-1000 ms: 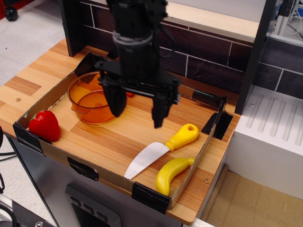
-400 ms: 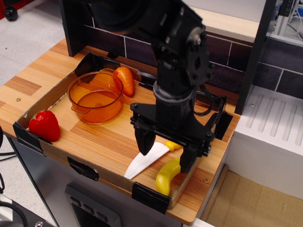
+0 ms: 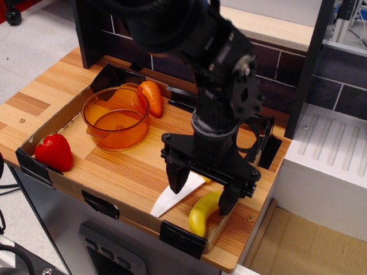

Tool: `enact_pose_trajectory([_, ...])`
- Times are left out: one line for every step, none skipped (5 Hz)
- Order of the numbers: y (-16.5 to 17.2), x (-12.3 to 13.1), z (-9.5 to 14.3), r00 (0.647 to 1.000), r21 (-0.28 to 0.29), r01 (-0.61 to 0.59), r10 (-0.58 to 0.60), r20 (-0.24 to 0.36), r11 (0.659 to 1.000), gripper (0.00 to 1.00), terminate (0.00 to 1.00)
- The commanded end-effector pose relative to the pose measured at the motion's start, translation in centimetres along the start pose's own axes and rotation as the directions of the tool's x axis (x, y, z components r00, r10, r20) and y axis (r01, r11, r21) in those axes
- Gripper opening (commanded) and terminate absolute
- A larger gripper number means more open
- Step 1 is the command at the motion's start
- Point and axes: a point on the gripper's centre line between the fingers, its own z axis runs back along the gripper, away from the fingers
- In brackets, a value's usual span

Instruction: Put banana in pot

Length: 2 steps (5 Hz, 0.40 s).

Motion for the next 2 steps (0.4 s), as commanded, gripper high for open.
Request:
enact_pose_trajectory([-0.45, -0.26, -0.43, 1.0, 0.014, 0.015, -0.016, 0.008, 1.0, 1.0, 0.0])
enact_pose_trajectory([-0.84, -0.8, -0.8, 0.999, 0.015, 0.034, -0.034, -0.001, 0.999, 1.0, 0.0])
